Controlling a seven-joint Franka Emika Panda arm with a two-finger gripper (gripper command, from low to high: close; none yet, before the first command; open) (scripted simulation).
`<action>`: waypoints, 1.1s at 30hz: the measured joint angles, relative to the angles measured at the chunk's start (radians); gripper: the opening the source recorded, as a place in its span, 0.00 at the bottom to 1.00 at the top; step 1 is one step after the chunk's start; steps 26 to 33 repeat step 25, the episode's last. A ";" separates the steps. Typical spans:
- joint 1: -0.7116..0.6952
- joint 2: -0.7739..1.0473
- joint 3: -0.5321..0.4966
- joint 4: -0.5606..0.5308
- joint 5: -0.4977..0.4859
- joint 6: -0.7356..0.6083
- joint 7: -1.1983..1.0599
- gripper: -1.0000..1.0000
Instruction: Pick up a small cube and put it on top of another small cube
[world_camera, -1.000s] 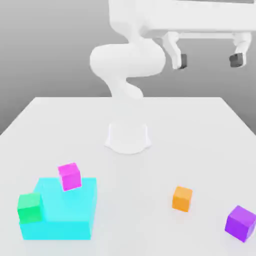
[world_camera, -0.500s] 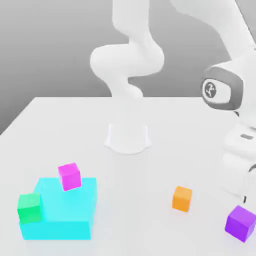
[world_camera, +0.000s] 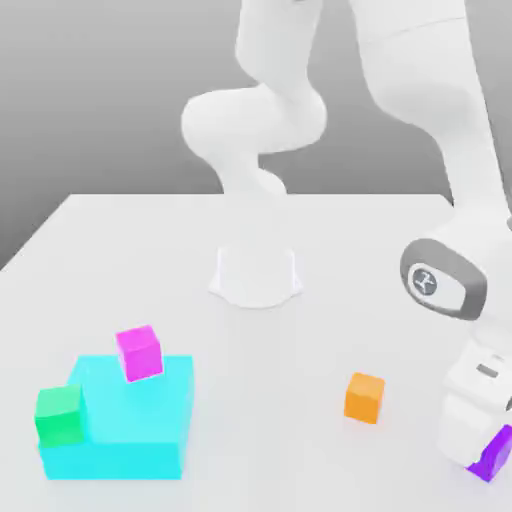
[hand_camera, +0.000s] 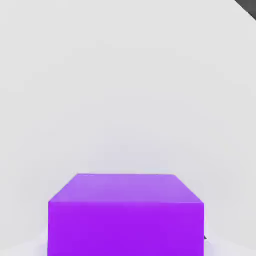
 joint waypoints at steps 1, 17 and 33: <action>-0.007 -0.035 0.010 -0.007 0.016 -0.027 -0.012 0.00; -0.486 -0.343 -0.394 -0.082 0.154 -0.245 0.341 0.00; -0.607 -0.250 -0.444 -0.079 0.237 -0.164 0.419 1.00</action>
